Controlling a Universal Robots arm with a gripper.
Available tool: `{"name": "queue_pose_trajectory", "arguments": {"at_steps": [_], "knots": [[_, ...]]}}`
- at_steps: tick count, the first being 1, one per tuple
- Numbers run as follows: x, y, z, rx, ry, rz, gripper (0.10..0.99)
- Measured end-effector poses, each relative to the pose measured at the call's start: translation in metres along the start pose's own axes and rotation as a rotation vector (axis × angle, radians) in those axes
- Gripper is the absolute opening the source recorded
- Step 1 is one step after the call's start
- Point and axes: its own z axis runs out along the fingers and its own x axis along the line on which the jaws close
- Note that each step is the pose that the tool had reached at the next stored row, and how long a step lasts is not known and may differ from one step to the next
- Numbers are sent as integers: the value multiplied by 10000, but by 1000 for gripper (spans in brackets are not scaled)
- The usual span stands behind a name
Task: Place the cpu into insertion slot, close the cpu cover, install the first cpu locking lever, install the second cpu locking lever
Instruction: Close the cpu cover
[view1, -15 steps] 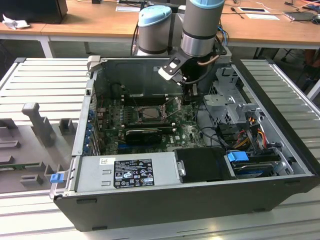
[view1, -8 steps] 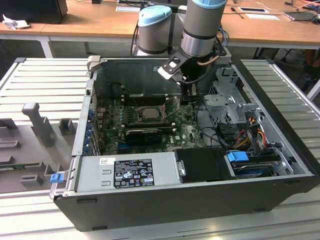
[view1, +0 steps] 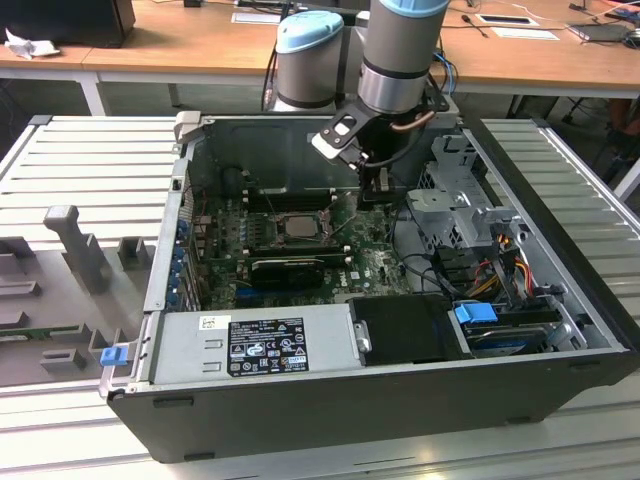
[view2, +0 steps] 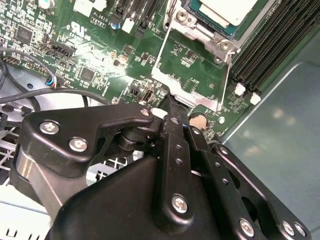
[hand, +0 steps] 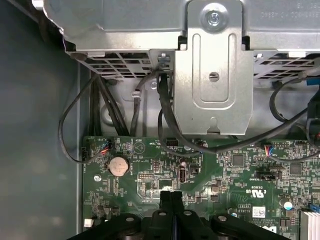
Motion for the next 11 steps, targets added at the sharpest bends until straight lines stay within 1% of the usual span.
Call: {"name": "queue_pose_trajectory", "arguments": {"at_steps": [6,8,11], "knots": [[1,-78,-1,-4,0,0,106],[1,-118,-1,-4,1,0,106],[2,-135,-1,-3,0,0,106]]}}
